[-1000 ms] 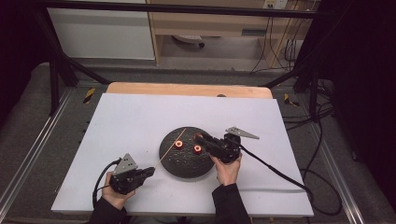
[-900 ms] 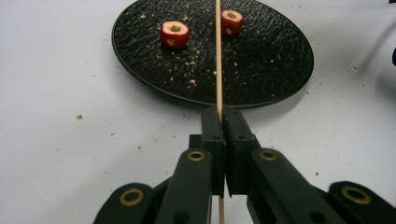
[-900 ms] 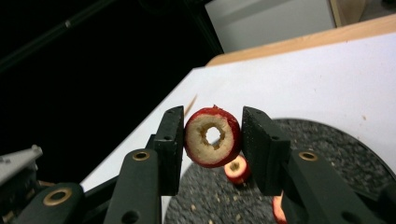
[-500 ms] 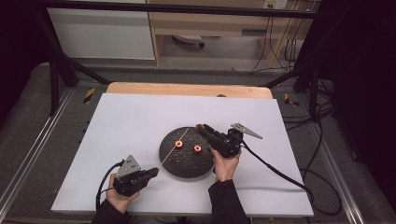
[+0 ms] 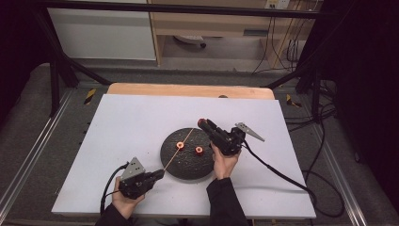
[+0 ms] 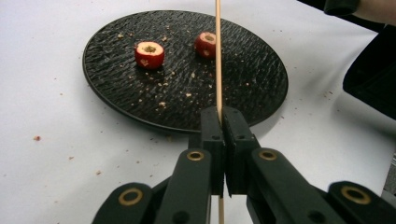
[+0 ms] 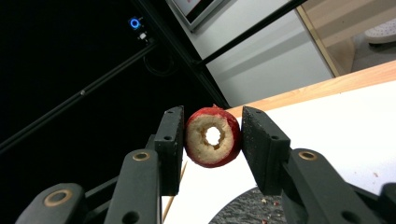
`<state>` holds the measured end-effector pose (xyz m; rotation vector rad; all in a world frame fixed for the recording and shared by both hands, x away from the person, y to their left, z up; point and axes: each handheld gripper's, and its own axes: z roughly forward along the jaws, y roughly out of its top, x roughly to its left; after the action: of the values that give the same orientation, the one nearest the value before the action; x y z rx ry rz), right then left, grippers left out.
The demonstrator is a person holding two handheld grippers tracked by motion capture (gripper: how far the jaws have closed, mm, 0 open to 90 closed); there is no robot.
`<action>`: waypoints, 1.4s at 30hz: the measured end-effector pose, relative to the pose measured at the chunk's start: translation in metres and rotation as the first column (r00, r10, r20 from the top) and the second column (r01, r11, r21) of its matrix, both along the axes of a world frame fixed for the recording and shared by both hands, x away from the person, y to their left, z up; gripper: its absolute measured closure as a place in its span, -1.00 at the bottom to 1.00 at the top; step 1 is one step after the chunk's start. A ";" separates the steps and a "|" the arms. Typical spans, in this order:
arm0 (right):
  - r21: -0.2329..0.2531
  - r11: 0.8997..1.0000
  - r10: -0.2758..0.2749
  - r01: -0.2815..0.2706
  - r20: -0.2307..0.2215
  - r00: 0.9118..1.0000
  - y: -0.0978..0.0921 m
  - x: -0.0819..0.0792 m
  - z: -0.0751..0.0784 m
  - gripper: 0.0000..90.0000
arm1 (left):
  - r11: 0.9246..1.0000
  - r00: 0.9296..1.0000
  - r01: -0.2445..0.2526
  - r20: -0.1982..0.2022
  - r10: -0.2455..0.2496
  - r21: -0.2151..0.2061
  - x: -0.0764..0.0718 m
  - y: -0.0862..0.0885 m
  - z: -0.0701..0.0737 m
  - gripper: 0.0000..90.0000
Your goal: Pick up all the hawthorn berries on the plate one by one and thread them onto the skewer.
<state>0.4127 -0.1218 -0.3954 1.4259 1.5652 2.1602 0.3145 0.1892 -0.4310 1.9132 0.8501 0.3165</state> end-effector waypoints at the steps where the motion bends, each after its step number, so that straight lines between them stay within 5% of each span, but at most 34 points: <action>1: 0.005 1.000 -0.004 0.004 0.005 1.000 0.000 0.000 0.000 0.36 | 1.000 1.000 0.001 -0.005 -0.001 -0.005 0.000 -0.001 0.000 0.95; 10: 0.027 1.000 -0.010 0.009 0.044 0.999 0.002 0.002 -0.004 0.36 | 1.000 1.000 0.007 -0.022 -0.008 -0.022 0.000 -0.011 -0.001 0.95; 31: 0.011 1.000 -0.002 0.002 0.054 0.999 0.007 0.001 -0.010 0.36 | 0.999 0.999 0.001 -0.042 -0.003 -0.052 -0.001 -0.017 -0.001 0.95; 42: 0.020 1.000 0.002 -0.003 0.064 0.998 0.009 -0.001 -0.013 0.36 | 0.995 0.998 -0.047 -0.033 0.045 -0.086 -0.005 -0.029 0.001 0.96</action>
<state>0.4121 -0.1131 -0.4085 1.3465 1.5287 2.2067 0.3093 0.1604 -0.4300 1.8238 0.9150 0.2741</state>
